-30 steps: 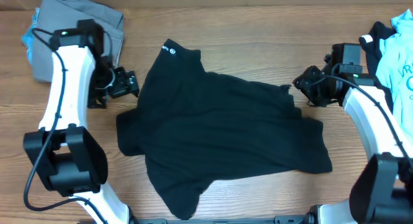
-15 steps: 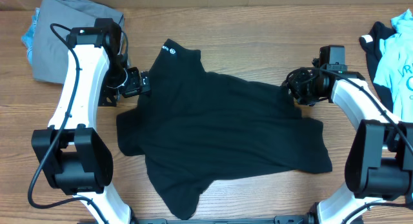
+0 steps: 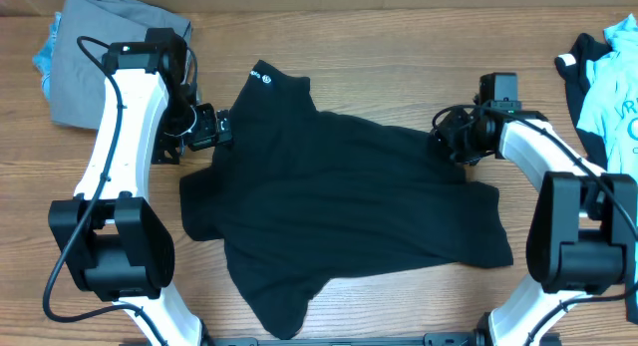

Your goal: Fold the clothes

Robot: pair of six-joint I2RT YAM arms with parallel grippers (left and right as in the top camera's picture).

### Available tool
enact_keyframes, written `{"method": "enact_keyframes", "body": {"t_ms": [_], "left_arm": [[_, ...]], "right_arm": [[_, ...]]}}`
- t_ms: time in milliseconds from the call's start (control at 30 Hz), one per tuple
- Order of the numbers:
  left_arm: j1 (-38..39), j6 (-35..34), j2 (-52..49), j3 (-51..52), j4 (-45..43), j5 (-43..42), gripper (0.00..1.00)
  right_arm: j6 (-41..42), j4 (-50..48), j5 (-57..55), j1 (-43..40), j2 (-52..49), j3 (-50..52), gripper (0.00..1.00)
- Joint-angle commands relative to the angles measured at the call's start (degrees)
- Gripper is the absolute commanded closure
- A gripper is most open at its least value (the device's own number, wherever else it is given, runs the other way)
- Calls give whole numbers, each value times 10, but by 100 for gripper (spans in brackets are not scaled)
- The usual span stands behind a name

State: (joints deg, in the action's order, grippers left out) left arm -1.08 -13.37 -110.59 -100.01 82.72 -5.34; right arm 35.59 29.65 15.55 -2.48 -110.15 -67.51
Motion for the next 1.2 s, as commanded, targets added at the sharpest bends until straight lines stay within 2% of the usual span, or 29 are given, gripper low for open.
{"method": "enact_keyframes", "body": {"t_ms": [0, 167, 333, 633, 700, 867, 1167], "left_arm": [[4, 1, 6, 5, -3, 0, 0], [4, 1, 6, 5, -3, 0, 0], [4, 1, 6, 5, -4, 0, 0], [4, 2, 6, 5, -4, 0, 0], [4, 2, 6, 5, -4, 0, 0], [4, 2, 6, 5, -5, 0, 0], [4, 1, 6, 5, -5, 13, 0]], "right_arm": [[4, -7, -14, 3, -15, -12, 54], [4, -19, -14, 3, -15, -12, 55], [4, -24, -16, 3, -17, -12, 64], [4, -40, -26, 3, -49, -12, 65], [4, -43, -27, 3, -57, -12, 70], [4, -43, -49, 3, -59, -12, 94], [4, -35, -103, -6, -59, -46, 96]]}}
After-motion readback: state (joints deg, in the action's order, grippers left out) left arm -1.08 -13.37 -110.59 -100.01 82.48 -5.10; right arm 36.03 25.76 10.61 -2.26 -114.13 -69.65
